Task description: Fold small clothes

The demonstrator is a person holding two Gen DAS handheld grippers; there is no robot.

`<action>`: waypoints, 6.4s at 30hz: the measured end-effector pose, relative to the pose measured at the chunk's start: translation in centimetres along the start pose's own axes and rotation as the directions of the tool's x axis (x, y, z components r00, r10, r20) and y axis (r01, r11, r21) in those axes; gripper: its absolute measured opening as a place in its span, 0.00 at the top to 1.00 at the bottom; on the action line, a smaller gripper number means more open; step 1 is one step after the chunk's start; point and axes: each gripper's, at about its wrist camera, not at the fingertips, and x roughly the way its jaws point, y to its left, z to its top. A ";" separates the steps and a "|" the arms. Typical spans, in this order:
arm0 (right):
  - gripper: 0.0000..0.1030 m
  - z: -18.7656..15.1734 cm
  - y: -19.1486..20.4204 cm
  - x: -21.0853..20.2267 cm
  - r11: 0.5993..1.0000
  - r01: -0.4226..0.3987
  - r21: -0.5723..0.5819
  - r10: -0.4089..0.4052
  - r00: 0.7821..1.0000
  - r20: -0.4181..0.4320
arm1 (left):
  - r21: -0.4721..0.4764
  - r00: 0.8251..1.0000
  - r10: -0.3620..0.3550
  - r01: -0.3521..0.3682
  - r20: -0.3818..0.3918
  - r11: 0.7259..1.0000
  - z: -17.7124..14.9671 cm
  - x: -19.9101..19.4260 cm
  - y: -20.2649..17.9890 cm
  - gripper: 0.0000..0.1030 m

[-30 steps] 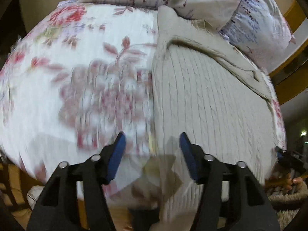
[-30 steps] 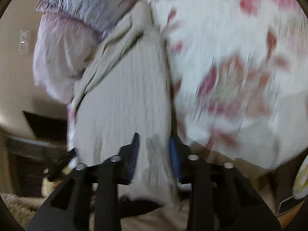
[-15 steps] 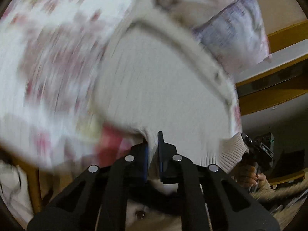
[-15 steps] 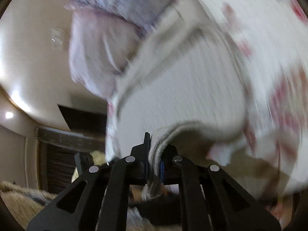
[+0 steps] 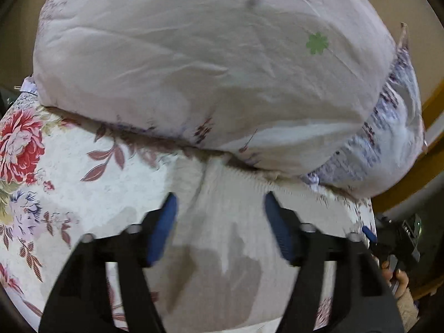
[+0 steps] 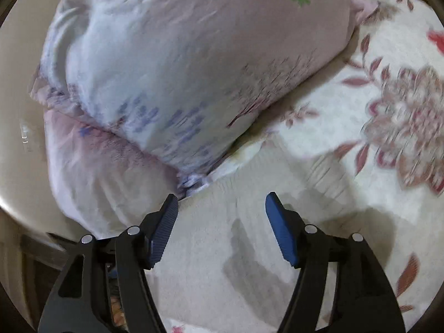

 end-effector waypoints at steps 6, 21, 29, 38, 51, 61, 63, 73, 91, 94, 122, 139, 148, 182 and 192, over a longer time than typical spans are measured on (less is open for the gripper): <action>0.28 -3.0 -2.2 -0.9 0.997 0.071 -0.035 -0.072 0.997 -0.033 | -0.055 0.988 -0.025 0.016 -0.151 0.998 -2.0 2.0 4.8 0.38; 0.28 -2.9 -4.3 -3.6 1.000 0.012 -0.019 -0.013 0.998 -0.063 | -0.299 0.927 -0.374 0.346 -0.038 0.889 -3.7 2.2 -0.6 0.88; 0.28 1.5 -5.6 -7.0 0.998 0.041 -0.053 -0.041 0.999 0.000 | -0.289 0.689 -0.711 0.658 -0.142 0.695 -5.3 10.3 -22.5 0.75; 0.17 3.8 -8.1 -5.6 1.000 0.006 0.000 -0.006 0.989 -0.151 | -0.091 0.921 -0.369 0.360 -0.125 0.929 -6.4 8.8 -19.6 0.24; 0.75 3.0 -4.9 -1.4 0.990 0.041 -0.133 -0.065 0.981 -0.183 | -0.020 0.957 -0.128 0.127 -0.260 0.992 -9.6 11.5 -16.4 0.23; 0.52 3.5 -5.9 -1.8 0.982 0.160 -0.102 -0.176 0.969 -0.174 | 0.072 0.949 -0.074 0.100 -0.305 0.992 -10.0 13.4 -18.0 0.11; 0.12 3.1 -6.6 -2.7 0.989 0.138 -0.052 -0.145 0.975 -0.170 | 0.088 0.948 -0.064 0.096 -0.311 0.992 -10.2 14.4 -18.3 0.09; 0.71 -0.1 -7.4 -0.9 0.999 0.021 -0.040 -0.032 0.953 -0.301 | -0.015 0.933 -0.231 0.236 -0.277 0.972 -10.4 15.7 -18.4 0.58; 0.36 -9.9 5.6 -3.3 0.915 -0.078 -0.397 0.005 0.984 -0.180 | 0.278 0.998 0.039 -0.024 -0.052 0.960 -11.4 2.8 -10.6 0.10; 0.35 -12.4 4.6 0.4 0.894 0.077 -0.441 -0.195 0.953 -0.230 | 0.296 0.995 0.095 -0.084 -0.022 0.952 -13.4 1.6 -11.6 0.02; 0.01 -22.0 1.2 -2.4 0.631 0.538 -0.559 -0.556 0.816 0.159 | 0.409 0.945 0.309 -0.242 -0.106 0.880 -22.7 4.4 -13.8 0.02; 0.01 -21.9 1.4 -2.4 0.628 0.527 -0.573 -0.551 0.821 0.151 | 0.400 0.947 0.311 -0.255 -0.082 0.880 -22.8 4.2 -13.9 0.02; 0.01 -21.9 1.4 -2.4 0.628 0.528 -0.572 -0.551 0.820 0.152 | 0.401 0.947 0.311 -0.254 -0.083 0.880 -22.8 4.3 -13.8 0.02; 0.01 -21.9 1.4 -2.4 0.628 0.530 -0.569 -0.551 0.820 0.154 | 0.401 0.944 0.314 -0.250 -0.101 0.881 -22.5 4.5 -13.6 0.02; 0.01 -21.9 1.4 -2.3 0.629 0.530 -0.569 -0.552 0.820 0.155 | 0.403 0.945 0.312 -0.249 -0.099 0.881 -22.5 4.5 -13.6 0.02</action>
